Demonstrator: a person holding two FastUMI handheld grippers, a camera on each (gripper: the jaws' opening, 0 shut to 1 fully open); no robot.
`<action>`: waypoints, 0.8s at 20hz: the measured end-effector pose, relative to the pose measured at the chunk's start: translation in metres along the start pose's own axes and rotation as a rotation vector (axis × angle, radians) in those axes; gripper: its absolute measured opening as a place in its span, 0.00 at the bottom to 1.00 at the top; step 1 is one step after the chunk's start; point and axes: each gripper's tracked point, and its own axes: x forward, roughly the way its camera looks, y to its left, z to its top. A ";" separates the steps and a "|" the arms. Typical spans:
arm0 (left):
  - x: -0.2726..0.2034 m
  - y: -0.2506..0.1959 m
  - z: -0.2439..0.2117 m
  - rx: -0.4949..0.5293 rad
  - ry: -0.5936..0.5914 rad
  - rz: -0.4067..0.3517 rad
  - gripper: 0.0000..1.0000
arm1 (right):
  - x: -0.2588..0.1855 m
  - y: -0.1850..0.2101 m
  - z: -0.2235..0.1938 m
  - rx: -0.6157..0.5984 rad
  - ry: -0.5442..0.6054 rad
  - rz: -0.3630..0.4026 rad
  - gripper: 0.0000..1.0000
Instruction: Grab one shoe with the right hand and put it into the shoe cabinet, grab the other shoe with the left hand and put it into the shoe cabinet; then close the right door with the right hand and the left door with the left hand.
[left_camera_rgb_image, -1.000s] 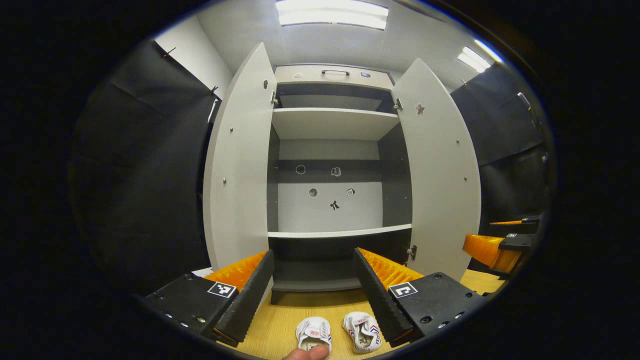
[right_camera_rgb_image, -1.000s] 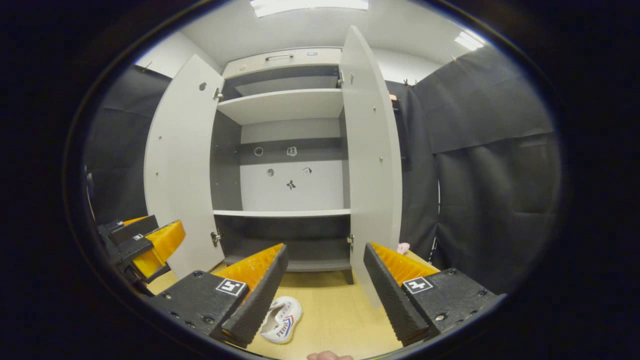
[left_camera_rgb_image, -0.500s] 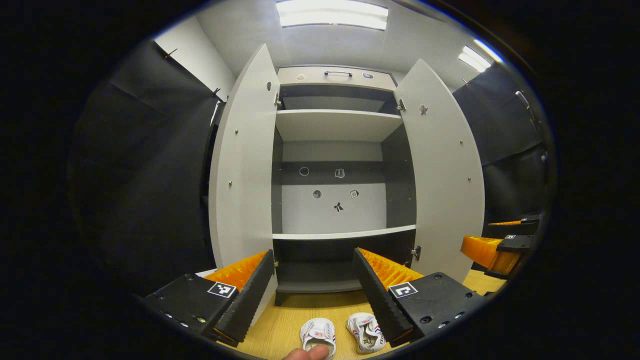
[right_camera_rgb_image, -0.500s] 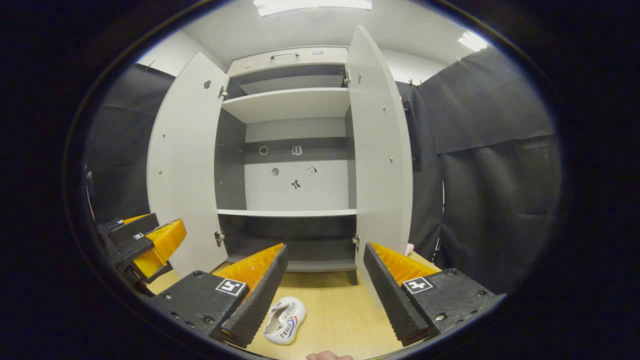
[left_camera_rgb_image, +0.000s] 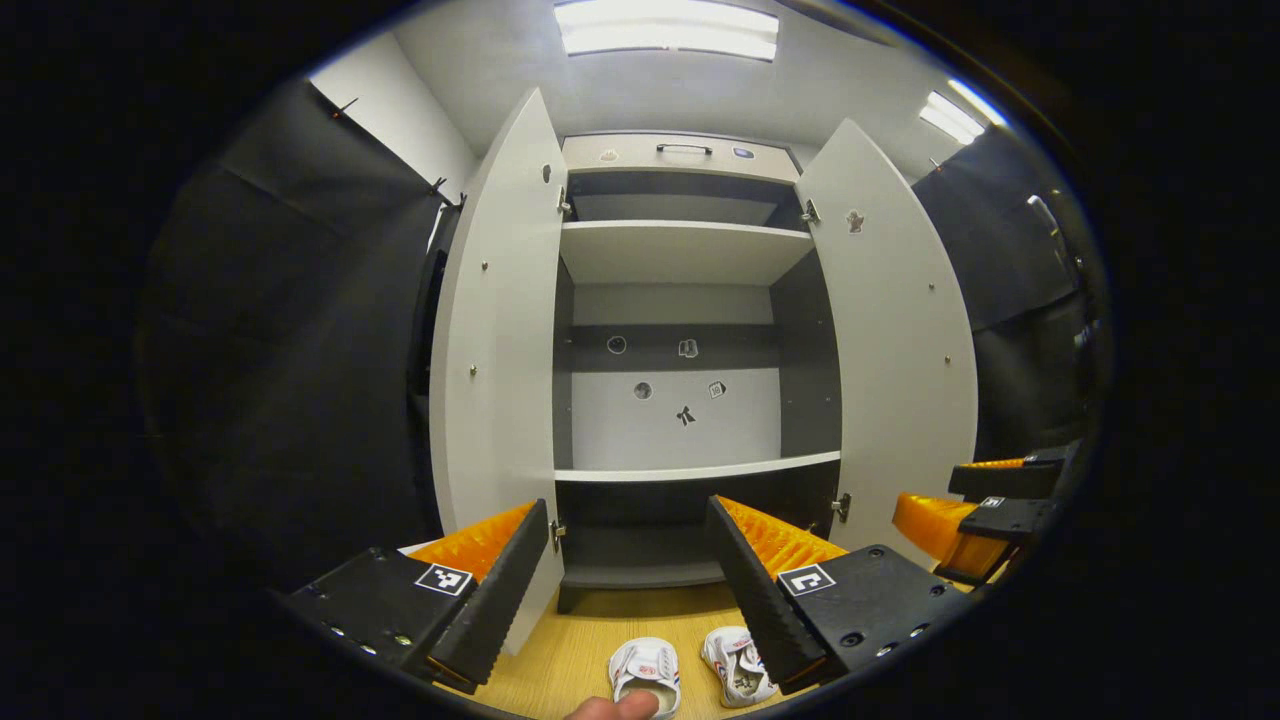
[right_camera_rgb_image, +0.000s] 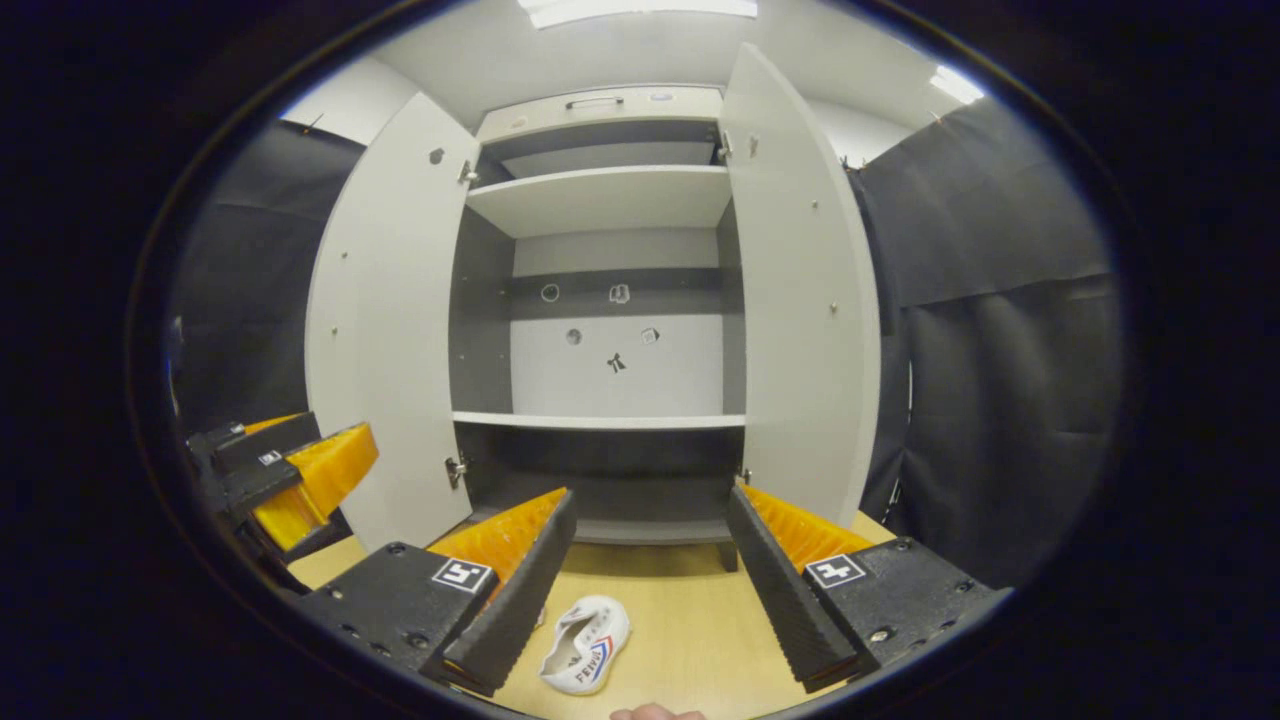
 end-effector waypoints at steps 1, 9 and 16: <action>-0.001 0.001 -0.001 -0.001 0.003 0.001 0.95 | 0.007 0.008 -0.013 -0.003 0.031 0.020 0.99; -0.003 0.029 -0.016 0.000 0.043 0.052 0.95 | 0.049 0.072 -0.146 -0.059 0.324 0.166 0.94; -0.004 0.052 -0.028 0.015 0.076 0.089 0.95 | 0.063 0.100 -0.215 -0.043 0.486 0.213 0.96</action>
